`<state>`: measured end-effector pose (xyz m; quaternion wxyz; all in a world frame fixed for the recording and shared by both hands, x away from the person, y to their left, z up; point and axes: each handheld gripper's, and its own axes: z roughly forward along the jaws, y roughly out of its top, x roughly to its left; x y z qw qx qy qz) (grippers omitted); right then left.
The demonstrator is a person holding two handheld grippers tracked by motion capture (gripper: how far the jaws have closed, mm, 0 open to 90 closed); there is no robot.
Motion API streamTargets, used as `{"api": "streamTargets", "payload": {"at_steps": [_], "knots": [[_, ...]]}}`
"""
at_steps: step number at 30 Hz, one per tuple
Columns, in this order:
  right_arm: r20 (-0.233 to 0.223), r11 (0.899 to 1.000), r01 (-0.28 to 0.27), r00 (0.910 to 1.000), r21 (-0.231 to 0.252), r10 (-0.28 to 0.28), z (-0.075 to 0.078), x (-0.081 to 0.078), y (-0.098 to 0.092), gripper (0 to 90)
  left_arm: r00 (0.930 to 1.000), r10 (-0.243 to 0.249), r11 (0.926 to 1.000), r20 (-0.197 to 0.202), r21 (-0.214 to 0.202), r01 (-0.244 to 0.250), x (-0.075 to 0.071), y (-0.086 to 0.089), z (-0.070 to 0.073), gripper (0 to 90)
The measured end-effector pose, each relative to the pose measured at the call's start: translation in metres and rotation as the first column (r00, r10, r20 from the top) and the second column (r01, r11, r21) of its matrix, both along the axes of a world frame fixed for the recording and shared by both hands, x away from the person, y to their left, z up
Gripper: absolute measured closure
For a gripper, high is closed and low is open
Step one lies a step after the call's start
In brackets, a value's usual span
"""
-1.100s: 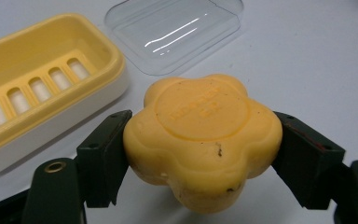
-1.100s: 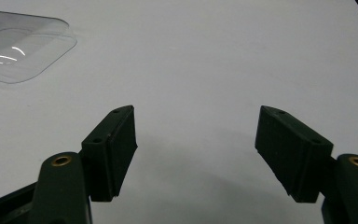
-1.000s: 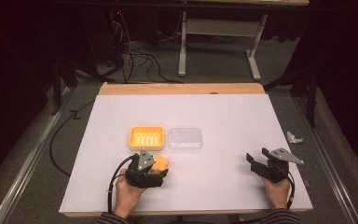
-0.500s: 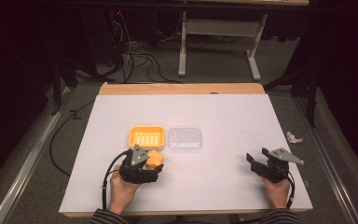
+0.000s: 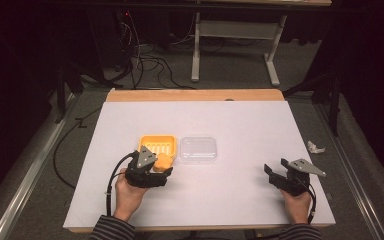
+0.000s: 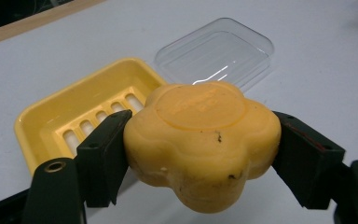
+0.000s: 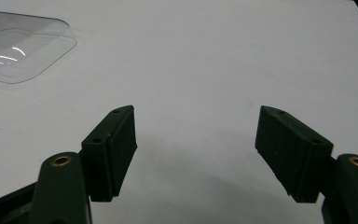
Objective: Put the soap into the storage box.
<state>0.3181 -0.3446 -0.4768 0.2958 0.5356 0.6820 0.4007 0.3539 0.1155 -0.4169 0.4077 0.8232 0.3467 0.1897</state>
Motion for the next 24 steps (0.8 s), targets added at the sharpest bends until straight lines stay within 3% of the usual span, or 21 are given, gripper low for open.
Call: {"api": "streamTargets", "payload": {"at_steps": [3, 13, 24], "knots": [[0.000, 1.000, 0.000, 1.0000, 0.001, 0.000, 0.000, 0.000, 0.000, 29.4, 0.9999, 0.006, 1.0000, 0.015, -0.003, -0.006, 0.006, 0.003, 0.002, 25.8], [0.001, 1.000, 0.009, 1.0000, 0.009, -0.009, 0.000, -0.001, 0.000, 29.4, 0.9996, 0.026, 0.9988, 0.003, -0.041, -0.026, 0.022, 0.005, 0.012, 25.9], [0.001, 1.000, 0.004, 1.0000, 0.000, -0.004, 0.000, 0.000, 0.000, 29.5, 0.9983, 0.057, 0.9969, -0.009, -0.053, -0.058, 0.037, 0.008, 0.011, 25.9]]}}
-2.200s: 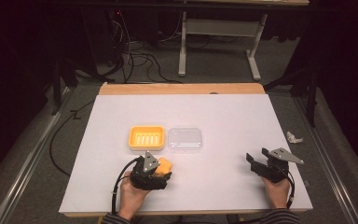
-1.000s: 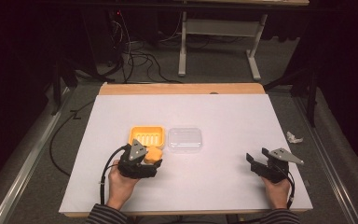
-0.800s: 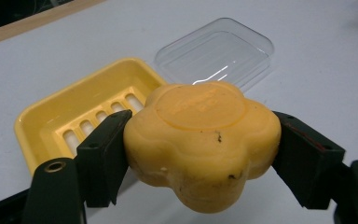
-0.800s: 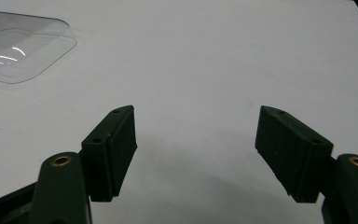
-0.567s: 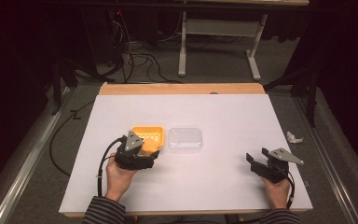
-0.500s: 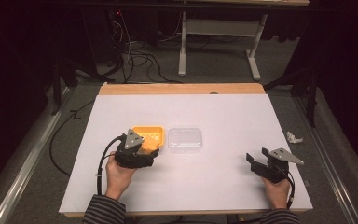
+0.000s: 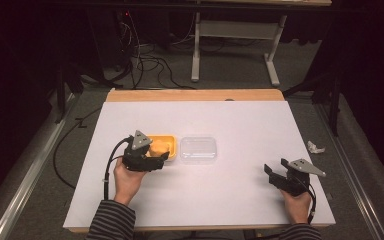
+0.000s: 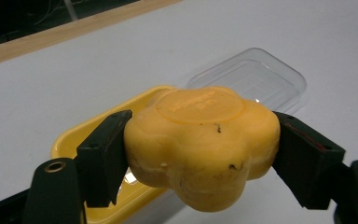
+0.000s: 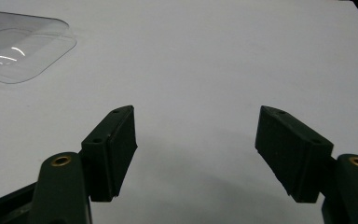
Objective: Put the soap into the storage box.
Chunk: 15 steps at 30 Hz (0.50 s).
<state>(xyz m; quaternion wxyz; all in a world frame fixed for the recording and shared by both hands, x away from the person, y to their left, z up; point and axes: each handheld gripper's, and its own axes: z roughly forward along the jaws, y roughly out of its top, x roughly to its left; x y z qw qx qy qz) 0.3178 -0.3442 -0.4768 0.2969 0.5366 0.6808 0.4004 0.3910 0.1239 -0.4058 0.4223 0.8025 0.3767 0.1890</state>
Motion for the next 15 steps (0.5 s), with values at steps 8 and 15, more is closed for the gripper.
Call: {"api": "streamTargets", "payload": {"at_steps": [8, 15], "knots": [[0.002, 1.000, 0.001, 1.0000, 0.000, -0.001, 0.000, 0.000, 0.000, 29.4, 0.9990, 0.042, 0.9990, -0.014, 0.017, -0.041, 0.014, 0.004, -0.005, 25.9], [-0.001, 1.000, -0.001, 1.0000, 0.004, 0.001, 0.000, 0.000, -0.001, 29.4, 0.9973, 0.073, 0.9961, -0.005, 0.049, -0.073, 0.022, 0.006, -0.008, 25.9]]}}
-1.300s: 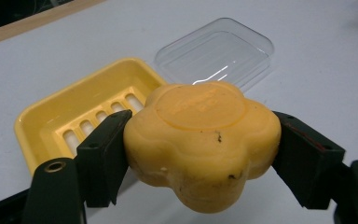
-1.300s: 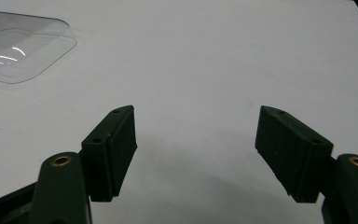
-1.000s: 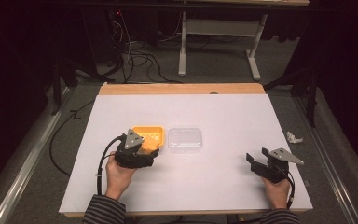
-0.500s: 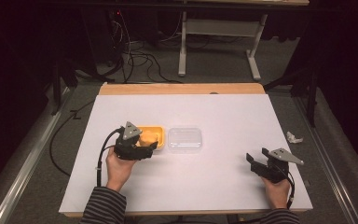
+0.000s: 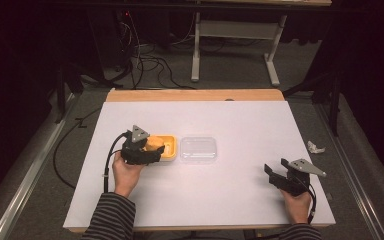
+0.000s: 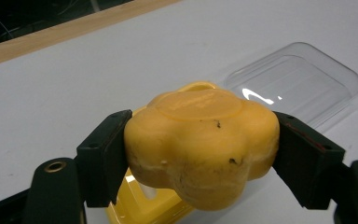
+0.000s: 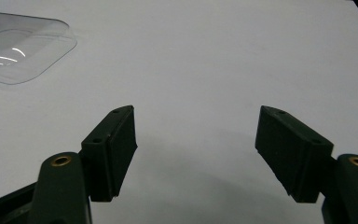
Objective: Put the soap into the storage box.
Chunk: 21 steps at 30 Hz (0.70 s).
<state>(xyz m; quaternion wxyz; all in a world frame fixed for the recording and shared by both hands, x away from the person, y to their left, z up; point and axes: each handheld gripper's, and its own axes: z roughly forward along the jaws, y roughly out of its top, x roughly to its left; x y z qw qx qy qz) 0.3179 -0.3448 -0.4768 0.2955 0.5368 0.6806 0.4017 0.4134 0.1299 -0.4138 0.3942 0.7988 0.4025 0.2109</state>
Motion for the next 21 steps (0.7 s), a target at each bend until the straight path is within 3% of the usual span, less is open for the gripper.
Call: {"api": "streamTargets", "payload": {"at_steps": [21], "knots": [[-0.002, 1.000, 0.001, 1.0000, 0.010, -0.001, 0.000, 0.000, 0.000, 29.3, 0.9958, 0.047, 0.9987, -0.078, -0.014, -0.049, 0.032, -0.008, -0.023, 25.8]]}}
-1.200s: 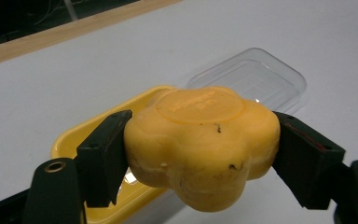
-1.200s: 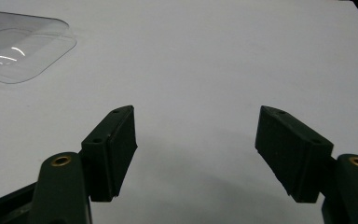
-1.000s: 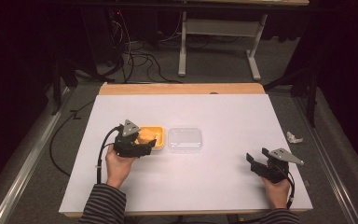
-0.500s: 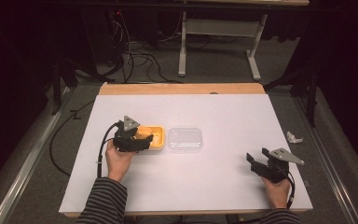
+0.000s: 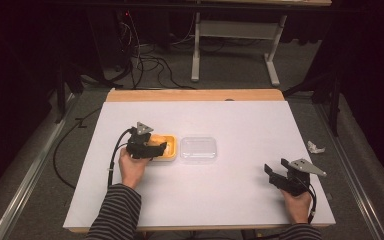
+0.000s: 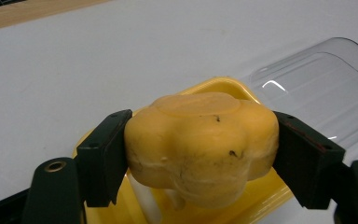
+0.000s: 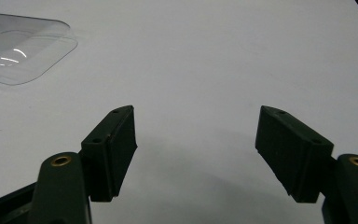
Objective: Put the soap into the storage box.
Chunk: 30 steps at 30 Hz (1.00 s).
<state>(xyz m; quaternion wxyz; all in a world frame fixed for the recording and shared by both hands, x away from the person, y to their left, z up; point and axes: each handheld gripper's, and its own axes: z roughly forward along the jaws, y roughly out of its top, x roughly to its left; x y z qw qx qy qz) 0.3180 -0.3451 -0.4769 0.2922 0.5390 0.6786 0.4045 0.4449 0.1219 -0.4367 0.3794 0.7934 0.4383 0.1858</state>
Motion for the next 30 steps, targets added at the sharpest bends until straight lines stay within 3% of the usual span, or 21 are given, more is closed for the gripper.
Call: {"api": "streamTargets", "payload": {"at_steps": [22, 25, 30], "knots": [[0.007, 1.000, -0.005, 1.0000, -0.014, 0.005, 0.000, -0.001, 0.001, 29.3, 1.0000, 0.006, 0.9996, -0.006, 0.027, -0.006, 0.007, -0.006, -0.012, 25.8], [0.008, 1.000, -0.006, 0.9999, -0.016, 0.006, 0.000, -0.001, 0.001, 29.4, 1.0000, 0.007, 0.9988, 0.003, 0.049, -0.007, 0.007, -0.009, -0.015, 25.8], [0.008, 1.000, -0.007, 0.9999, -0.016, 0.007, 0.000, -0.001, 0.001, 29.3, 0.9999, -0.001, 0.9983, -0.014, 0.058, 0.002, 0.009, -0.009, -0.019, 25.8]]}}
